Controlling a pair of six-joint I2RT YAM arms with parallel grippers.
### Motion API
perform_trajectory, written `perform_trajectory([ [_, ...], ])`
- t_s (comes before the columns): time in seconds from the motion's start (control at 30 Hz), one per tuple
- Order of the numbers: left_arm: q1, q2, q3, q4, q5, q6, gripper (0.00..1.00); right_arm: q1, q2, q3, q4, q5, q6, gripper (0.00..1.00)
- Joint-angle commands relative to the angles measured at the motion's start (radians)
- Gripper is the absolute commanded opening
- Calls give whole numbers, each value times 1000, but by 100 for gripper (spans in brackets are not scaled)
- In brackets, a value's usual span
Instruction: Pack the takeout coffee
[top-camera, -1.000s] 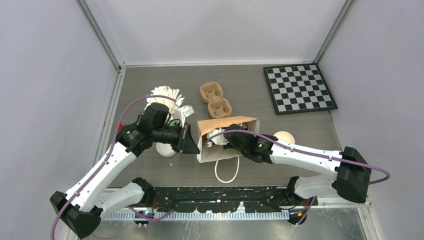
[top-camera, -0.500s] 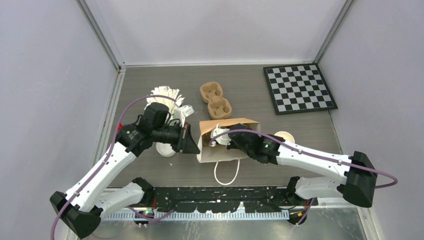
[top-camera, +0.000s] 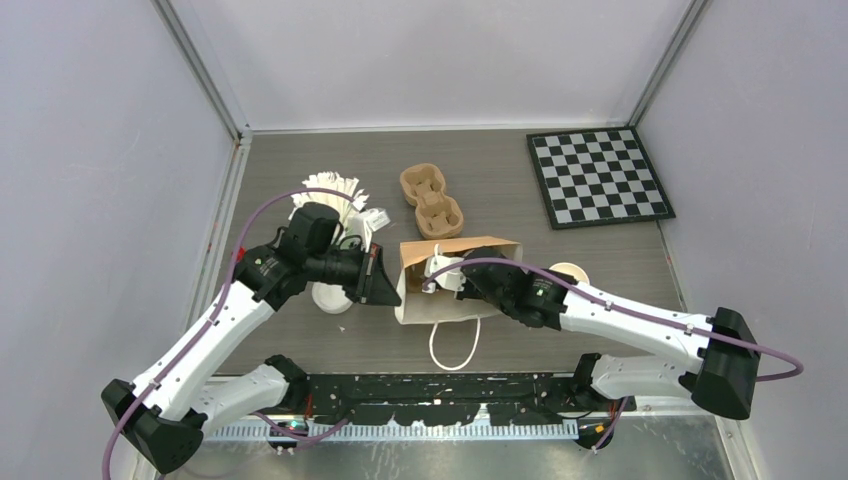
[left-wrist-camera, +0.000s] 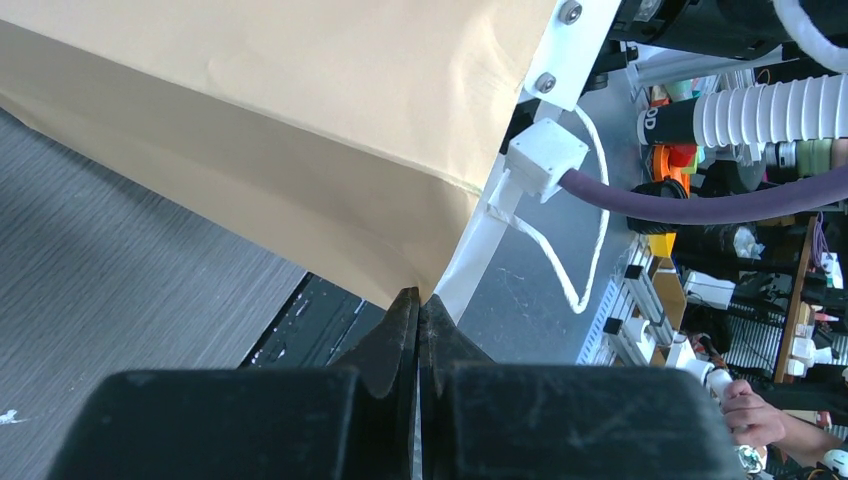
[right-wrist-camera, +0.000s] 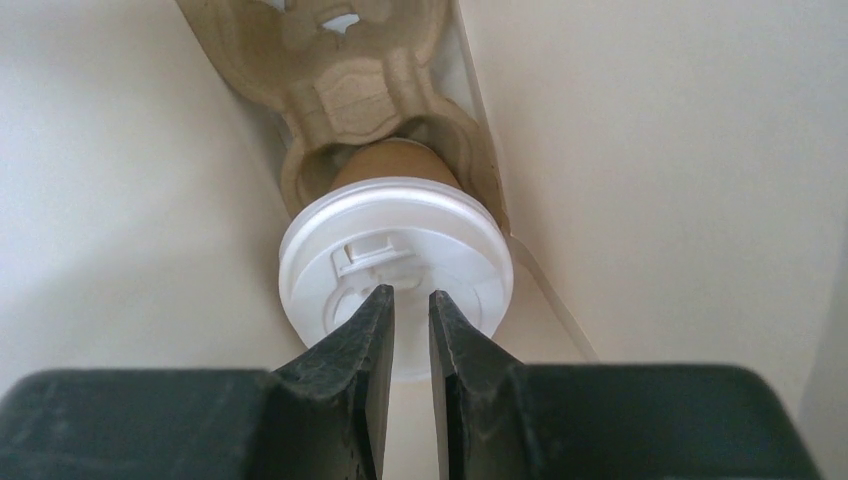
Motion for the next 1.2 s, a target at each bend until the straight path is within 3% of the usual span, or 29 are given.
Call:
perform_trajectory([
  [0.0, -4, -3, 32, -7, 27, -4, 0, -2, 24, 23, 80, 1, -7, 25],
  [0.8, -5, 6, 28, 9, 55, -14, 0, -20, 89, -16, 199, 54, 14, 24],
  [1.17, -4, 8, 33, 20, 34, -33, 0, -21, 25, 5, 111, 56, 44, 24],
])
